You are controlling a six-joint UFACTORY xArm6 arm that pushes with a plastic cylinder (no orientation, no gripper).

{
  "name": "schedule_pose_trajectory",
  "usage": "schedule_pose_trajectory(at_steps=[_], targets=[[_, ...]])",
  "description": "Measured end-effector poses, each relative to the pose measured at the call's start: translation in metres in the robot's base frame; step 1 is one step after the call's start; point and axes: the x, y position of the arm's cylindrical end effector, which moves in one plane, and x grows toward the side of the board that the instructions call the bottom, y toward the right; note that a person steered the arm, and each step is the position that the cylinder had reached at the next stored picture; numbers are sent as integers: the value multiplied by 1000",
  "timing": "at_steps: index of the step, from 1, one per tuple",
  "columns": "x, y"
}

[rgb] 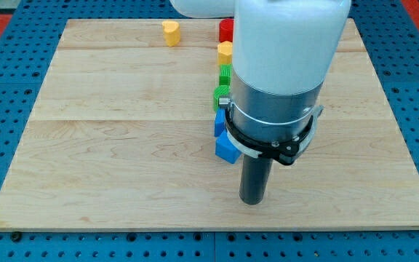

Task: Place the arm below the blue cube

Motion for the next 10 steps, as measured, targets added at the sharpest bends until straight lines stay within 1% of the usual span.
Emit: schedule_pose_trajectory(at_steps=[6,9,10], targets=[[0,-8],[-9,-17],[-19,-24]])
